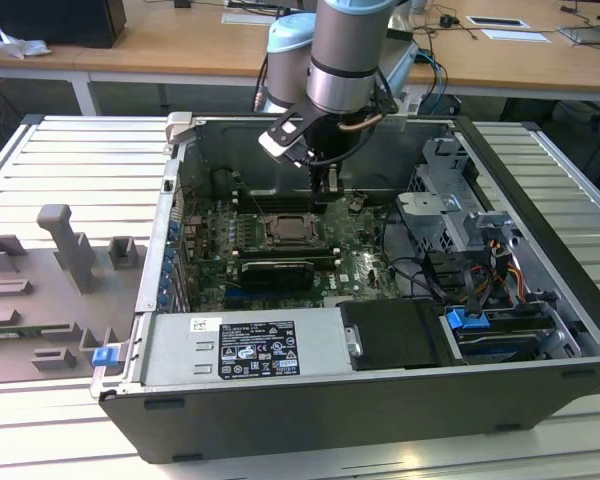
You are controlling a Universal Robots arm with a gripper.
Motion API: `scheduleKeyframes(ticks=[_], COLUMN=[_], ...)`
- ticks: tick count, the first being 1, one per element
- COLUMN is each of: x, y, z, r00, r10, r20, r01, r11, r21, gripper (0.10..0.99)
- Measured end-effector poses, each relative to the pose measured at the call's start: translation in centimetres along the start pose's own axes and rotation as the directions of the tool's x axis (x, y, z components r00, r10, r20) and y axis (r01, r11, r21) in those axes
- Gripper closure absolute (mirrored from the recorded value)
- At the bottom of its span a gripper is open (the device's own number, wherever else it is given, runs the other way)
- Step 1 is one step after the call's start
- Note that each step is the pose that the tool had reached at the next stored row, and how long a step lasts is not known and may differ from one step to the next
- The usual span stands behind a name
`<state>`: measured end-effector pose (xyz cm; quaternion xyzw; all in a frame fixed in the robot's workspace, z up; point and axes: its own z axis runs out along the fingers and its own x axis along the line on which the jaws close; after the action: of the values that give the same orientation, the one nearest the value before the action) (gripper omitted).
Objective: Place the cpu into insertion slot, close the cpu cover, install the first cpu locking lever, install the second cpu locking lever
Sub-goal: 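Close the cpu cover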
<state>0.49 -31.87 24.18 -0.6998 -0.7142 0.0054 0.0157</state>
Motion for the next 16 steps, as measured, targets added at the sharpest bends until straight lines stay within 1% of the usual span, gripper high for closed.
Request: scheduleKeyframes(ticks=[1,3,4,6,8,10,13,16], x=[0.01,0.02,0.02,0.02,0.02,0.02,0.02,0.03], y=[-0.40,-0.92,-1.33,-1.64,-2.04,-2.23,-2.64,-2.89], z=[0.04,0.13,0.38,0.72,1.41,1.78,1.95,1.97], r00=[1.0000,1.0000,1.0000,1.0000,0.9999,0.9997,0.9994,0.9993], r10=[0.000,0.000,0.000,-0.001,-0.014,-0.025,-0.034,-0.036], r20=[0.0000,-0.0001,-0.0001,0.0000,0.0005,0.0007,0.0011,0.0013], r01=[0.000,0.000,0.000,0.001,0.014,0.025,0.034,0.036], r11=[1.0000,1.0000,1.0000,1.0000,0.9999,0.9997,0.9994,0.9993], r21=[0.000,0.000,-0.001,0.000,0.000,0.000,0.000,-0.004], gripper=[0.980,0.980,0.980,0.980,0.980,0.980,0.980,0.980])
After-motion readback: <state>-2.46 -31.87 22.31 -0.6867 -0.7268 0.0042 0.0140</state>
